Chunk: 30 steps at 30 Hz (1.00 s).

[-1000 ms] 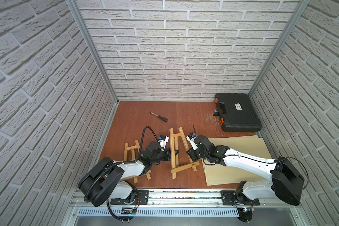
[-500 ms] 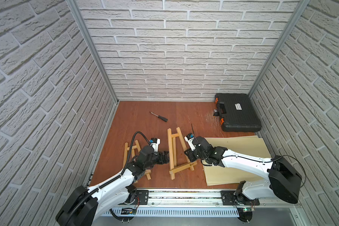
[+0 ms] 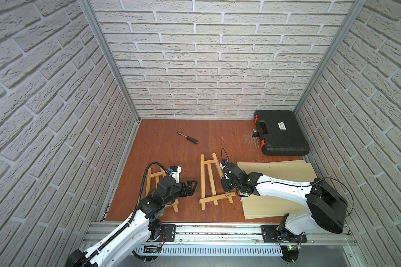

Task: Disassemble the easel
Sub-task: Place the easel at the center of the board.

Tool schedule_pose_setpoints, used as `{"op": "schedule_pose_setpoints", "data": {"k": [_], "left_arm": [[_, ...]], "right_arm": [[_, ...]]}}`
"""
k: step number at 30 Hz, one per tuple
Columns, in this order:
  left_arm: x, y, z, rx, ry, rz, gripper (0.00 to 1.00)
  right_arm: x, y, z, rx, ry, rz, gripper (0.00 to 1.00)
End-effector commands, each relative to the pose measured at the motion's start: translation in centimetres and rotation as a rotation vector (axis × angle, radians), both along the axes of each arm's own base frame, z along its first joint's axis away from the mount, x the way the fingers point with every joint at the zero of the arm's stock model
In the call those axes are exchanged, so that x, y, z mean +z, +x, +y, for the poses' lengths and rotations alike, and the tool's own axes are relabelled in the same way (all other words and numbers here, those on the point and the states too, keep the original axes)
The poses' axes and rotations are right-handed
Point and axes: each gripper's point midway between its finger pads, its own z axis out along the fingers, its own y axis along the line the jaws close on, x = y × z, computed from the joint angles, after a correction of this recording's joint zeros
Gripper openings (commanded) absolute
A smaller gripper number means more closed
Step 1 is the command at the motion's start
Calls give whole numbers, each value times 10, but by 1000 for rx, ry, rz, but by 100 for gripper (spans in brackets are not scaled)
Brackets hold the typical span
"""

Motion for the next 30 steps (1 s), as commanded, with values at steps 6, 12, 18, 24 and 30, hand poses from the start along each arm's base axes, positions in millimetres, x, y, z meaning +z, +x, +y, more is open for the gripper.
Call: {"op": "schedule_pose_setpoints", "data": {"k": [6, 12, 18, 24, 30], "left_arm": [[22, 13, 2, 18, 32, -46, 97], [23, 16, 3, 18, 52, -42, 98], [28, 18, 5, 27, 73, -50, 98], [30, 19, 9, 27, 112, -48, 98], [41, 24, 23, 51, 173, -76, 98]], "right_arm": [[3, 1, 21, -49, -28, 1, 6], [-6, -3, 25, -68, -107, 34, 6], [-7, -3, 24, -82, -147, 56, 6], [1, -4, 26, -76, -134, 55, 18], [27, -2, 22, -66, -105, 11, 38]]}}
